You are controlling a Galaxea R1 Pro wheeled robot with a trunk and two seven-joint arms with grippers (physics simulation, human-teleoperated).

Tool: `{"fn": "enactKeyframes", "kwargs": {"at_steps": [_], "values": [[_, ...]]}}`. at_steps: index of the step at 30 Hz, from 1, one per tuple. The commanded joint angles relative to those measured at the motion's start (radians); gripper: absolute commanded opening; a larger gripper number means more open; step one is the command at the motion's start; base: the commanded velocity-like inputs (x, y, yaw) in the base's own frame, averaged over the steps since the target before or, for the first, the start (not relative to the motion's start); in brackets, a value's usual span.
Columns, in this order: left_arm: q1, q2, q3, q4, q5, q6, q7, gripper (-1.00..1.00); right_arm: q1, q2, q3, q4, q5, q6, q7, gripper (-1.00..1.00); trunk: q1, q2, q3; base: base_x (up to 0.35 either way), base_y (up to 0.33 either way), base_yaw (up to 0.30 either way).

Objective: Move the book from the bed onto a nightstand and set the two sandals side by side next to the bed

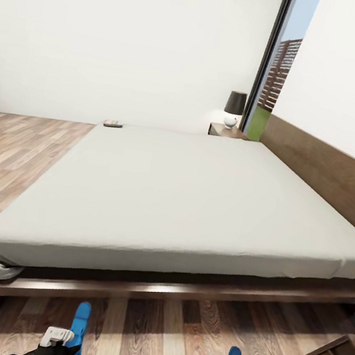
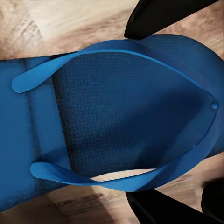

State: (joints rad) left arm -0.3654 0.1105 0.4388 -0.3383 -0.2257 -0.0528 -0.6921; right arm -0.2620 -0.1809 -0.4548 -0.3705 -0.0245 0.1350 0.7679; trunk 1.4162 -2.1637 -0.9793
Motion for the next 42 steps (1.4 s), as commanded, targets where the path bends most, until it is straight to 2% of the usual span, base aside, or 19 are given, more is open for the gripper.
{"fn": "enactKeyframes", "kwargs": {"at_steps": [1, 7, 26, 31, 33, 34, 37, 40, 42], "values": [[-0.001, 0.0, 0.008, 0.001, -0.01, -0.005, -0.004, -1.0, 0.0, 0.001, -0.007, -0.001, -0.003, 0.011, 0.007, -1.0, 0.0, 0.0, -0.001, 0.0, 0.0, 0.288], [-0.001, 0.0, 0.008, 0.001, -0.01, -0.005, -0.004, -1.0, 0.0, 0.001, -0.007, -0.001, -0.003, 0.011, 0.007, -1.0, 0.0, 0.0, -0.001, 0.0, 0.0, 0.185], [-0.001, 0.0, 0.01, 0.0, -0.009, -0.005, -0.004, -1.0, 0.0, 0.0, -0.008, -0.001, -0.01, 0.011, 0.008, -1.0, 0.0, 0.0, -0.001, 0.0, 0.0, 0.004], [-0.001, 0.01, 0.016, -0.006, -0.008, -0.004, 0.011, -1.0, 0.0, 0.0, -0.008, -0.003, -0.013, 0.011, 0.011, -1.0, 0.0, 0.0, -0.001, 0.0, 0.0, 0.0], [-0.001, 0.026, 0.017, -0.018, -0.007, -0.004, 0.079, -1.0, 0.0, 0.0, -0.009, -0.003, -0.013, 0.012, 0.013, -1.0, 0.0, 0.0, -0.001, 0.0, 0.0, 0.0], [-0.001, 0.033, 0.021, -0.024, -0.006, -0.004, 0.179, -1.0, 0.0, -0.001, -0.01, -0.004, -0.014, 0.013, 0.014, -1.0, 0.0, 0.0, -0.001, 0.0, 0.0, 0.0], [-0.001, 0.037, 0.023, -0.028, -0.006, -0.005, 0.387, -1.0, 0.0, -0.005, -0.012, -0.005, -0.014, 0.013, 0.017, -1.0, 0.0, 0.0, -0.001, 0.0, 0.0, 0.0], [-0.001, 0.037, 0.022, -0.029, -0.006, -0.005, 0.506, -1.0, 0.0, -0.008, -0.015, -0.005, -0.015, 0.014, 0.019, -1.0, 0.0, 0.0, -0.001, 0.0, 0.0, 0.0], [-0.001, 0.037, 0.022, -0.03, -0.006, -0.005, 0.548, -1.0, 0.0, -0.009, -0.016, -0.005, -0.016, 0.015, 0.019, -1.0, 0.0, 0.0, -0.001, 0.0, 0.0, 0.0]]}}
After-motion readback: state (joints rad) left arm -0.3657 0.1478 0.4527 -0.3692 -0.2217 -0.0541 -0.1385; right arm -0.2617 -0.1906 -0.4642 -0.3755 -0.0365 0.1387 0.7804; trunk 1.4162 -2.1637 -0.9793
